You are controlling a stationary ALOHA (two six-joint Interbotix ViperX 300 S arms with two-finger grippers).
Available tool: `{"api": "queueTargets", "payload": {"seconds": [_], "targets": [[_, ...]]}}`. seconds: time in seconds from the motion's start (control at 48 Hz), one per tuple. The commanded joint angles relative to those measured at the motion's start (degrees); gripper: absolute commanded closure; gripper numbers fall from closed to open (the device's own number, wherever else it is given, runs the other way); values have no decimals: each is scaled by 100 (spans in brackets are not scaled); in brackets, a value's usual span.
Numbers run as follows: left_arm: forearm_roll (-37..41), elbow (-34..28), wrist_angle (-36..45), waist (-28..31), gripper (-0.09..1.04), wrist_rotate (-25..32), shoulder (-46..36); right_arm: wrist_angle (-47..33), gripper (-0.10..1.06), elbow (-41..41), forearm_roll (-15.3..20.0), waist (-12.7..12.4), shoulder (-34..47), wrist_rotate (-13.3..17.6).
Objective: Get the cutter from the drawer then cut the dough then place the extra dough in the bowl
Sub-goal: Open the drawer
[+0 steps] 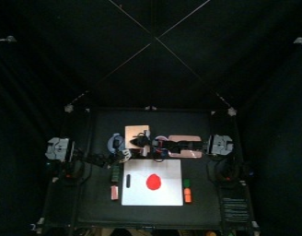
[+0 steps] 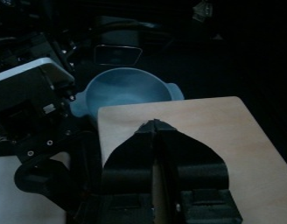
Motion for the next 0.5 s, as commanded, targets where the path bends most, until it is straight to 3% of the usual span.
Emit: {"api": "queueTargets", "payload": {"seconds": [0.021, 0.354, 0.5], "targets": [[-35, -79, -62, 35, 24, -9, -35, 9, 91, -97, 9, 123, -70, 18], [-35, 53, -18, 26, 28, -18, -141, 0, 91, -202, 35, 123, 35, 18], [-35, 123, 35, -246, 30, -18, -290, 9, 91, -202, 97, 97, 53, 18]]}}
